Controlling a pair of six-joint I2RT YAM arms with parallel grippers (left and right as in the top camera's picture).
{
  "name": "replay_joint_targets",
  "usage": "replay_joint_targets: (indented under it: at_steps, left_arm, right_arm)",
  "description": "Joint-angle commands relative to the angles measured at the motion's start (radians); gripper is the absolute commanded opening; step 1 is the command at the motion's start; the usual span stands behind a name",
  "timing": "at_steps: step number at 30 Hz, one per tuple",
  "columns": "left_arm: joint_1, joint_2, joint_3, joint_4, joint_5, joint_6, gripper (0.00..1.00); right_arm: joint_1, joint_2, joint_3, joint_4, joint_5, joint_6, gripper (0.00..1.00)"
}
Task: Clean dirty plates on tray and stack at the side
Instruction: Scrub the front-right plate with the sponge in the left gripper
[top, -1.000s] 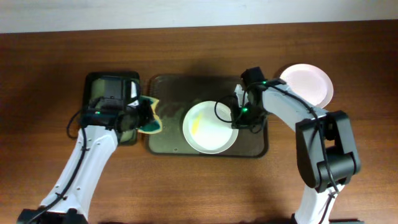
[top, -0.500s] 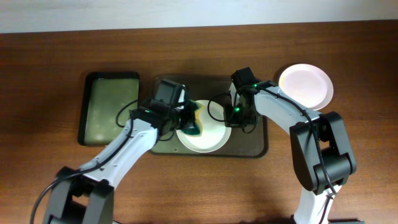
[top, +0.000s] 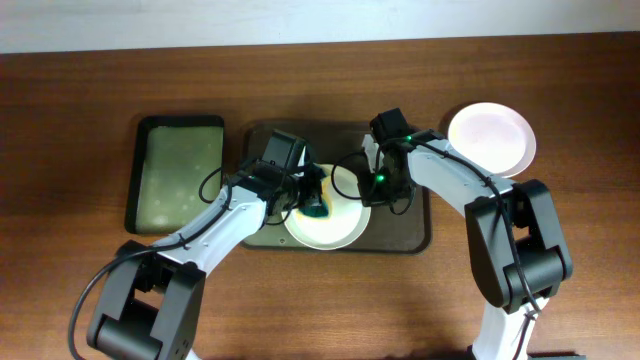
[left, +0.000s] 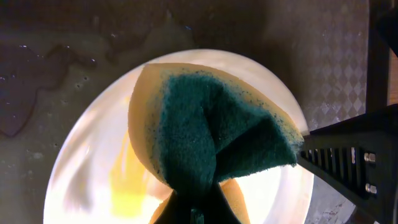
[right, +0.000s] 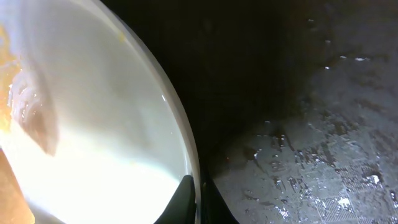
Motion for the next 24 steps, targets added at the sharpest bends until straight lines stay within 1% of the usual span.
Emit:
replay_joint_targets:
  at_steps: [1,3,5,7,8,9,10,11,12,13,14,15,16,18,22,23,24]
  left_arm:
    - [0.000,0.037,0.007,0.003,0.024,-0.040,0.00]
    - [-0.001,0.070,0.007,0.003,0.039,-0.042,0.00]
    - [-0.001,0.087,0.007,0.005,0.094,-0.042,0.00]
    - [-0.001,0.090,0.007,0.006,0.094,-0.042,0.00]
    - [-0.001,0.090,0.007,0.006,0.094,-0.042,0.00]
    - [-0.001,0.091,0.007,0.005,0.094,-0.042,0.00]
    - [-0.001,0.094,0.007,0.005,0.093,-0.042,0.00]
    - [-0.001,0.101,0.007,0.006,0.090,-0.042,0.00]
    - [-0.001,0.111,0.007,0.005,0.072,-0.042,0.00]
    - [-0.001,0.122,0.007,0.003,0.039,-0.041,0.00]
    - [-0.001,0.132,0.007,-0.002,0.001,-0.041,0.00]
    - [-0.001,0.136,0.007,-0.018,-0.063,-0.038,0.00]
    - [0.003,0.135,0.008,-0.037,-0.131,-0.033,0.00]
    - [0.008,0.134,0.008,-0.045,-0.193,-0.021,0.00]
    - [0.039,0.089,0.009,-0.051,-0.280,0.069,0.00]
    - [0.045,0.067,0.010,-0.059,-0.326,0.082,0.00]
    - [0.051,0.018,0.013,-0.078,-0.428,0.102,0.00]
  right_arm:
    - [0.016,0.016,-0.011,-0.005,0.013,-0.057,0.04]
    - [0.016,0.016,-0.011,-0.005,0.013,-0.057,0.04]
    - [0.016,0.016,-0.011,-0.001,0.014,-0.045,0.04]
    - [0.016,0.016,-0.011,0.001,0.027,0.064,0.05]
    - [0.016,0.016,-0.011,-0.006,0.023,0.084,0.18]
    - [0.016,0.016,-0.011,-0.026,0.021,0.084,0.37]
    - [0.016,0.016,-0.011,-0.035,0.020,0.084,0.45]
    - [0.016,0.016,-0.011,-0.052,0.021,0.105,0.49]
    - [0.016,0.016,-0.011,-0.060,0.021,0.127,0.49]
    - [0.016,0.016,-0.011,-0.066,0.021,0.141,0.45]
    - [0.016,0.016,-0.011,-0.069,0.024,0.156,0.32]
    - [0.016,0.016,-0.011,-0.070,0.024,0.158,0.13]
    - [0.016,0.016,-0.011,-0.070,0.024,0.158,0.05]
    - [0.016,0.016,-0.011,-0.070,0.026,0.158,0.04]
    - [0.016,0.016,-0.011,-0.077,0.087,0.159,0.04]
    - [0.016,0.016,-0.011,-0.078,0.089,0.158,0.04]
    - [0.016,0.016,-0.011,-0.077,0.089,0.158,0.04]
